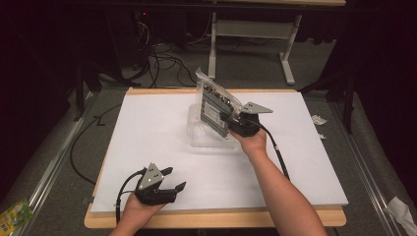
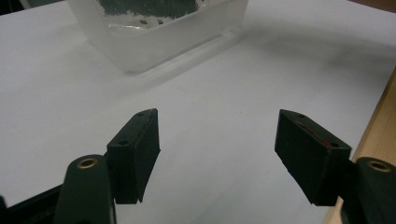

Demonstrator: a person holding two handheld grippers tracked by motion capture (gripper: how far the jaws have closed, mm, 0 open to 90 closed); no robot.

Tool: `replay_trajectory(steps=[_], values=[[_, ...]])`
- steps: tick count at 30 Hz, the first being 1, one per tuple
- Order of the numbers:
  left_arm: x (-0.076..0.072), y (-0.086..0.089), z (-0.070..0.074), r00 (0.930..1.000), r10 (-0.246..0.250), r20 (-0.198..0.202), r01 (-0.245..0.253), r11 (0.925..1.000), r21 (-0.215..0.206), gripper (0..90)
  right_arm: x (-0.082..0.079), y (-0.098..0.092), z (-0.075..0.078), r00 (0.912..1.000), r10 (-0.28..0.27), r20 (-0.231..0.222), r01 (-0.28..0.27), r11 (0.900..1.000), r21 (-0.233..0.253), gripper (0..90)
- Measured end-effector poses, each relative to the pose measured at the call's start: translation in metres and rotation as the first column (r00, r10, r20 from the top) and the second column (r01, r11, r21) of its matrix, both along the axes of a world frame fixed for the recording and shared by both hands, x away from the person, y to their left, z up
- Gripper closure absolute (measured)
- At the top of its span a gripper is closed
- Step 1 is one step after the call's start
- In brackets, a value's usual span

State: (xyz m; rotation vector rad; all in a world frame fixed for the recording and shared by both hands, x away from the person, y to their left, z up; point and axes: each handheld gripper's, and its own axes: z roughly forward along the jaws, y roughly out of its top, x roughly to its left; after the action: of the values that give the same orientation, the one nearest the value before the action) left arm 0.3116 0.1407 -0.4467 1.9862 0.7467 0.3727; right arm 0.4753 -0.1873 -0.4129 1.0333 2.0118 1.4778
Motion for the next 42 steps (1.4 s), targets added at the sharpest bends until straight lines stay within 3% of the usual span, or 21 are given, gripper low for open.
replay_trajectory(steps=[13, 14, 20, 21, 22, 26, 29, 32, 42], values=[[0.001, 0.002, 0.001, 0.9999, 0.014, 0.005, -0.014, 0.9999, -0.003, 31.4, 0.002, -0.001, 0.003, 0.9993, -0.028, -0.025, 0.028, 1.000, 0.010, 71.6], [0.001, 0.002, 0.001, 0.9999, 0.014, 0.006, -0.014, 0.9999, -0.002, 31.4, 0.003, -0.001, 0.004, 0.9991, -0.031, -0.028, 0.031, 1.000, 0.004, 66.7], [0.001, 0.003, 0.001, 0.9999, 0.013, 0.004, -0.013, 0.9999, -0.004, 31.4, 0.005, -0.006, 0.006, 0.9983, -0.037, -0.046, 0.038, 0.999, 0.020, 56.6], [0.001, 0.003, 0.001, 0.9999, 0.014, 0.003, -0.014, 0.9999, -0.006, 31.4, 0.005, -0.007, 0.008, 0.9985, -0.033, -0.045, 0.034, 0.999, 0.022, 50.2], [0.001, 0.003, 0.001, 0.9999, 0.014, 0.003, -0.014, 0.9999, -0.006, 31.4, 0.005, -0.007, 0.008, 0.9985, -0.033, -0.045, 0.034, 0.999, 0.022, 50.2], [0.002, 0.002, 0.000, 0.9999, 0.014, 0.004, -0.014, 0.9999, -0.003, 31.4, 0.005, -0.010, 0.011, 0.9987, -0.024, -0.045, 0.026, 0.999, 0.039, 33.3], [0.002, 0.002, 0.000, 0.9999, 0.014, 0.005, -0.014, 0.9999, -0.002, 31.4, 0.004, -0.011, 0.012, 0.9986, -0.026, -0.046, 0.028, 0.999, 0.036, 26.2], [0.002, 0.003, 0.000, 0.9998, 0.016, 0.007, -0.016, 0.9999, -0.003, 31.4, 0.001, -0.012, 0.016, 0.9979, -0.048, -0.045, 0.049, 0.999, 0.025, 21.2], [0.002, 0.001, 0.000, 0.9999, 0.014, 0.007, -0.014, 0.9999, -0.003, 31.4, -0.009, -0.029, 0.019, 0.9943, -0.079, -0.071, 0.080, 0.997, 0.010, 18.8]])
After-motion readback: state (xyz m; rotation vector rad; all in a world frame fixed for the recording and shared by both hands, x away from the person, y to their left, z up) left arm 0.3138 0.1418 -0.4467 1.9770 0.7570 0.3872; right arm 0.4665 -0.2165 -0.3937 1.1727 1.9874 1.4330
